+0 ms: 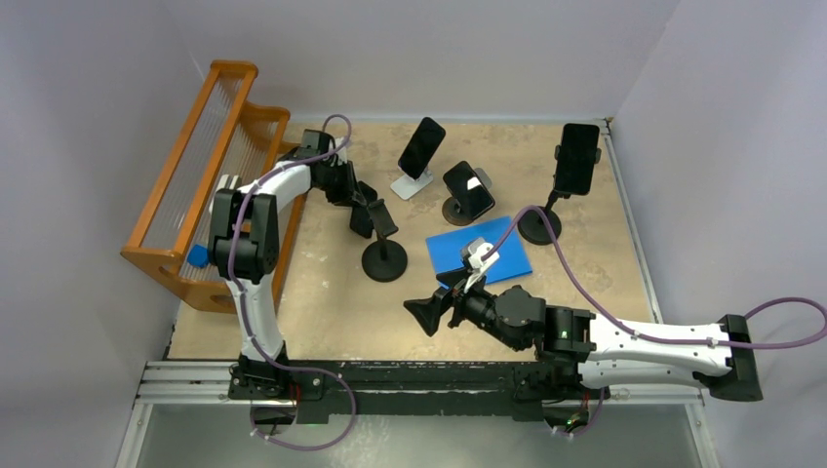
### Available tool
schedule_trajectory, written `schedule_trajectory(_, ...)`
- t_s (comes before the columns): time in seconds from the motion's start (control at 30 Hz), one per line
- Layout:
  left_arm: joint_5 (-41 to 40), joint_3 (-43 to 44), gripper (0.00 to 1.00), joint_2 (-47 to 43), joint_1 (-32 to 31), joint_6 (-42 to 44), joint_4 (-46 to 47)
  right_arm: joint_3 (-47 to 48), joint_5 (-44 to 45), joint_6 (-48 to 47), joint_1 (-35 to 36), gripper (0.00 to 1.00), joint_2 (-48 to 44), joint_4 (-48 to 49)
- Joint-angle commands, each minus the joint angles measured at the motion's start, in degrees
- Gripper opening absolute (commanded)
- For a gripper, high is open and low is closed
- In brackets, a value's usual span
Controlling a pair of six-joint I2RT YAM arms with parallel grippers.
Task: Remove the phone from the phone stand
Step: Place the phone at the center of the board.
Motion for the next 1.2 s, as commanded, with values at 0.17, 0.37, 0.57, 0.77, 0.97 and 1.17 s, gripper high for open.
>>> schedule_trajectory(0.17,-1.3,1.0,0.21,0.0,0.8,0.8,0.4,0.7,1.2,0.3,0.2,0.99,0.1,1.5)
schedule_trajectory(0.37,-3.4,-0.4,0.32,-1.5,0.8,0.0,1.3,0.7,1.5,0.6,0.2,0.99,0.2,1.3)
schedule_trajectory(0.57,-5.4,-1.5,0.38,-2.7,0.8,-0.7,1.6,0.9,1.5,0.7,0.2,0.99,0.3,0.9)
schedule_trajectory(0.77,-6.6,-3.0,0.43,-5.6,0.8,-1.4,1.7,0.8,2.0,1.0,0.2,0.99,0.2,0.7)
schedule_trajectory(0.97,-7.2,-5.7,0.49,-13.4,0.8,-2.6,2.4,0.4,3.5,2.0,0.2,0.99,0.2,0.9)
schedule_trajectory(1.17,-6.5,-13.6,0.51,-28.2,0.8,-3.4,7.6,-0.8,7.4,4.0,0.2,0.99,0.0,1.9)
